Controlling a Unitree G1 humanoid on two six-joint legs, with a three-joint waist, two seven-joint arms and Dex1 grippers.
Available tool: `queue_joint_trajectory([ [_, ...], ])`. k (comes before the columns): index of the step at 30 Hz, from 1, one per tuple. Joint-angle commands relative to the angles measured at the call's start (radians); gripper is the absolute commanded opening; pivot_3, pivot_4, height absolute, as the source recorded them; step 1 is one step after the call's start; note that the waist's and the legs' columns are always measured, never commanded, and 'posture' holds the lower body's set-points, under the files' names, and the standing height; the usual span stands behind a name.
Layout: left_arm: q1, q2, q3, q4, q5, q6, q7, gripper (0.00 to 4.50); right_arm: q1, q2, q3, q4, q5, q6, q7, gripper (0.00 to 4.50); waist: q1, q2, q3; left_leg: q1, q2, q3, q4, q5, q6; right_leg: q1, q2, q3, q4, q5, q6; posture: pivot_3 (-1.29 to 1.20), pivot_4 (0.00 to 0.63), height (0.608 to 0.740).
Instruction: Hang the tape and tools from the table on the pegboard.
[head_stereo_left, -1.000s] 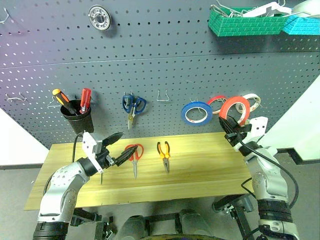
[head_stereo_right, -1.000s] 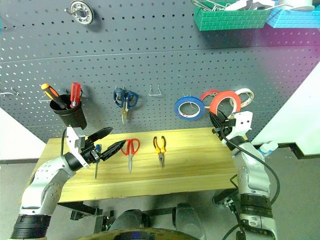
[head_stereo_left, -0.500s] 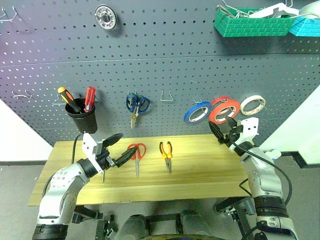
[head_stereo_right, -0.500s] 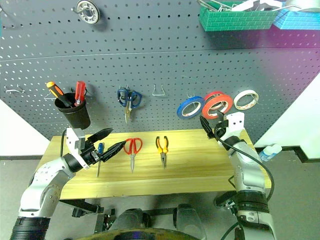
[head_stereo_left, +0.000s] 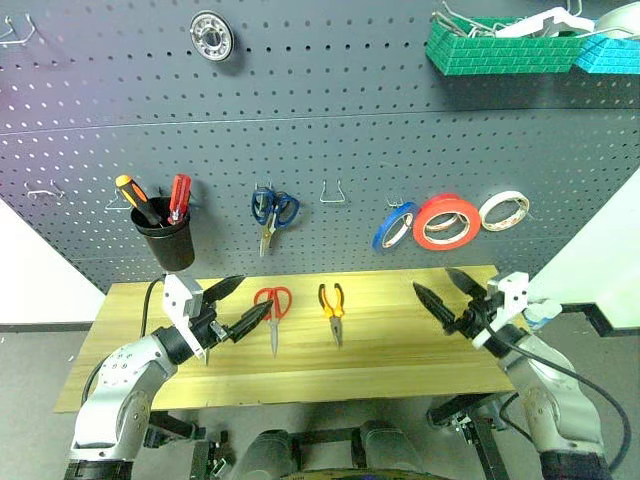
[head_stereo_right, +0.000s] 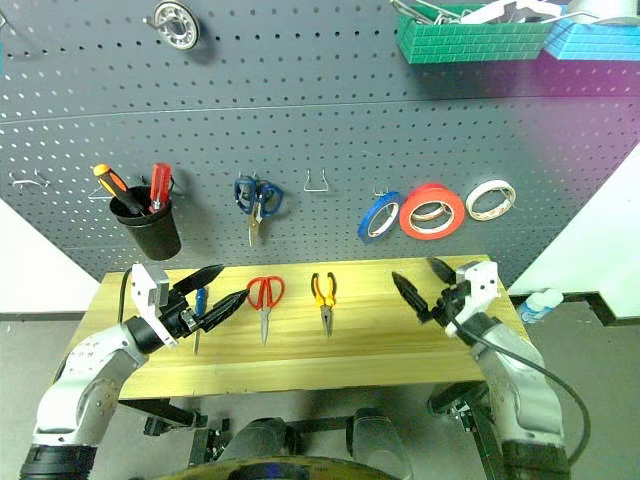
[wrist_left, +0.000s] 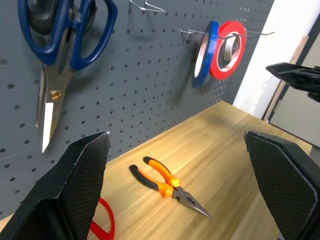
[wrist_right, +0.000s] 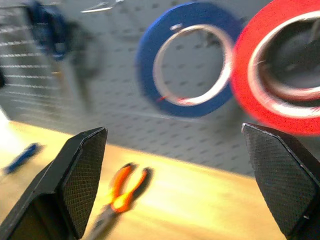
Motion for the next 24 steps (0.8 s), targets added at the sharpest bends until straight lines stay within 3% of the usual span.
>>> queue_joint_trajectory([
  [1, -0.006, 0.010, 0.026, -0.035, -0.017, -0.011, -0.002, 4.50, 0.019, -0.031, 0.050, -0.110, 0.051, 0.039, 0.081, 4.49, -0.002, 0.000, 0.000, 0.000, 0.000, 0.000, 0.000, 0.000, 0.000, 0.000, 0.000, 0.000, 0.000, 0.000, 0.000, -0.04, 0.000, 0.734],
  [5, -0.002, 0.013, 0.027, -0.034, -0.010, -0.019, -0.002, 4.50, 0.007, -0.053, 0.076, -0.116, 0.049, 0.055, 0.114, 4.49, 0.000, -0.002, -0.001, 0.002, 0.000, 0.000, 0.001, 0.000, 0.000, 0.002, 0.000, 0.000, 0.000, 0.000, 0.001, -0.03, 0.000, 0.734],
  [13, 0.110, 0.029, 0.099, -0.092, -0.030, -0.016, 0.009, 4.50, -0.147, -0.006, 0.137, 0.043, -0.081, -0.012, 0.048, 4.49, 0.008, -0.005, -0.003, 0.002, 0.000, 0.000, 0.000, 0.000, 0.000, 0.002, 0.000, 0.000, -0.001, 0.000, 0.000, 0.03, 0.000, 0.734],
  [24, 0.296, 0.035, 0.198, -0.208, -0.068, -0.010, 0.035, 4.50, -0.226, 0.085, 0.275, 0.087, -0.224, 0.048, -0.079, 4.49, 0.079, -0.007, -0.004, -0.002, 0.000, 0.000, 0.000, 0.000, 0.000, -0.001, -0.001, 0.000, -0.003, -0.002, -0.004, 0.12, 0.000, 0.734],
])
